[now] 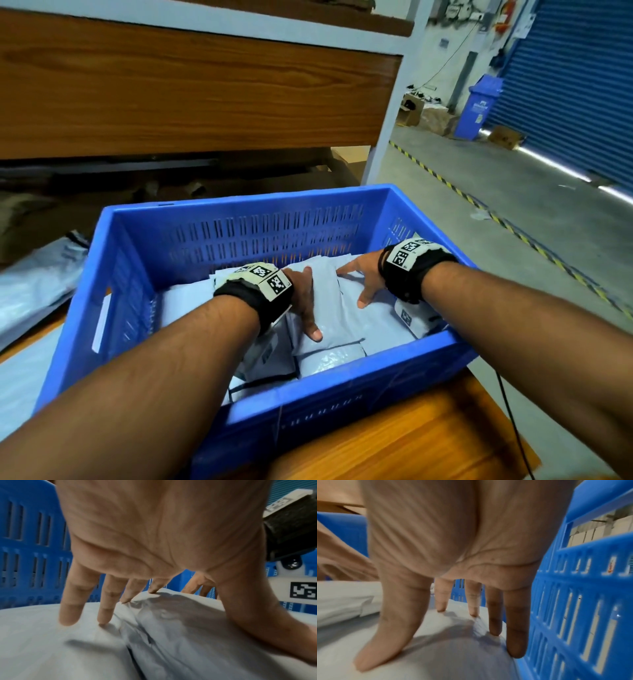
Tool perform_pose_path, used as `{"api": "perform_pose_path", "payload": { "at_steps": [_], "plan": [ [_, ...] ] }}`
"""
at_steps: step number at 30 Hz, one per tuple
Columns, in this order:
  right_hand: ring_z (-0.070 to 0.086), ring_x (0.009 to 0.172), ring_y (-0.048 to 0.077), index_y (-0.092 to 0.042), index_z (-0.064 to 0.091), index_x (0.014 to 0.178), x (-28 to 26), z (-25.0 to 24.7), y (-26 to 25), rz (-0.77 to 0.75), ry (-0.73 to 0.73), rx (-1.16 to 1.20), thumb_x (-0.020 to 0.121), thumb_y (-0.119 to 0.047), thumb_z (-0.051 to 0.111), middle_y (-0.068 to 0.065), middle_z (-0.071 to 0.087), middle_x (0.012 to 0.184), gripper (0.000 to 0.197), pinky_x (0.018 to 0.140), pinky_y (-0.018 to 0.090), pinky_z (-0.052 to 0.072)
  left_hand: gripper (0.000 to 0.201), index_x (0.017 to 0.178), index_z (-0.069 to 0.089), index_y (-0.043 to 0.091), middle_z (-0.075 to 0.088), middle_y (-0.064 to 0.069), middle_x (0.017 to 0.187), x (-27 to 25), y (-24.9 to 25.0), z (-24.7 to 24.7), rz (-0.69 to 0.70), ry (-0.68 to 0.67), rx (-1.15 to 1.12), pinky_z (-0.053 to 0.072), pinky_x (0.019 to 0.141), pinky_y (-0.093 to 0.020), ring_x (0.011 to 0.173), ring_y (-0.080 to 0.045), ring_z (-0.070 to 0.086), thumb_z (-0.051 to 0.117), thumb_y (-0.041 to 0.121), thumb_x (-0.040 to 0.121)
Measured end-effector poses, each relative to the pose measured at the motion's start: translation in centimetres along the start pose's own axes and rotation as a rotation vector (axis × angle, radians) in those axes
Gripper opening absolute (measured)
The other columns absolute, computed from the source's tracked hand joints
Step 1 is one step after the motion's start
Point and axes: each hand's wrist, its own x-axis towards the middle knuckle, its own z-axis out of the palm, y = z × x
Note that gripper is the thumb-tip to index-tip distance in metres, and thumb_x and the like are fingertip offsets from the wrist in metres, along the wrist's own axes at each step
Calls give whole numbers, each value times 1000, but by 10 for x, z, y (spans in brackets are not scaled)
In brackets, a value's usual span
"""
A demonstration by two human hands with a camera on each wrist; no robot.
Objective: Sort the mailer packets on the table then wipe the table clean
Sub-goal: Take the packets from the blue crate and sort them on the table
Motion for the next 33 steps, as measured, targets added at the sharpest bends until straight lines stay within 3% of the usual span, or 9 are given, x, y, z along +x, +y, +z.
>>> {"api": "perform_pose_path", "payload": {
  "at_steps": [5, 9, 13, 17, 19, 22, 27, 30, 33],
  "plan": [
    [39, 136, 22, -36, 28, 149, 1, -6, 5, -59, 165, 166, 85, -43, 69, -3, 36, 152, 77, 107, 29, 30, 112, 152, 9, 9, 25, -4, 155, 0, 3, -1, 57, 9, -25, 25, 111, -31, 142, -21, 25, 82, 36, 72],
    [32, 140, 24, -42, 25, 148, 6, 1, 0, -71, 90, 177, 86, -55, 61, 1, 30, 155, 73, 115, 38, 25, 95, 148, 26, 11, 37, -2, 150, -3, 2, -7, 68, 31, -10, 31, 104, -26, 137, -20, 36, 80, 39, 74],
    [32, 141, 21, -38, 29, 149, 1, -4, 5, -115, 135, 271, 85, -48, 67, -3, 33, 154, 75, 114, 35, 24, 94, 143, 36, 18, 39, -6, 147, -5, -9, -12, 32, 66, -20, 34, 109, -33, 133, -25, 39, 83, 47, 67],
    [29, 142, 20, -38, 28, 149, 1, -1, 10, -108, 120, 325, 78, -46, 75, -4, 29, 155, 86, 114, 33, 22, 113, 149, 20, 19, 23, -19, 148, -3, -13, -6, -59, 141, -5, 36, 107, -44, 133, -39, 37, 83, 53, 62],
    [29, 142, 20, -38, 25, 150, 2, 3, 10, -84, 68, 284, 76, -48, 76, -2, 28, 156, 90, 114, 34, 25, 114, 150, 16, 13, 29, -16, 150, -1, -9, -1, -56, 123, -24, 34, 109, -40, 136, -32, 35, 82, 50, 65],
    [29, 142, 21, -35, 22, 151, 1, 3, 7, -81, 32, 232, 79, -46, 74, 1, 27, 157, 89, 111, 32, 25, 96, 145, 29, 1, 49, -7, 132, 3, 0, 7, -33, 56, -68, 38, 99, -29, 123, -18, 47, 81, 37, 74],
    [22, 145, 23, -37, 16, 152, -4, -2, 7, -91, 117, 261, 71, -48, 80, -3, 20, 159, 103, 117, 37, 21, 105, 148, 23, 11, 34, -2, 151, -7, -6, -2, -34, 95, -139, 27, 114, -36, 140, -22, 31, 85, 37, 68],
    [28, 143, 21, -38, 19, 151, -5, 3, 2, -120, 105, 208, 71, -46, 81, -3, 25, 157, 101, 114, 32, 25, 104, 135, 50, 13, 55, 0, 134, -5, -17, 4, -40, 8, -168, 36, 109, -37, 129, -19, 47, 93, 44, 45],
    [35, 139, 20, -36, 23, 151, -4, 8, -6, -142, 116, 147, 71, -43, 82, -4, 31, 155, 100, 104, 22, 28, 111, 113, 68, 14, 71, 2, 110, 48, -51, 18, -65, -111, -183, 46, 103, -39, 108, -17, 64, 90, 64, 17]
  ]
}}
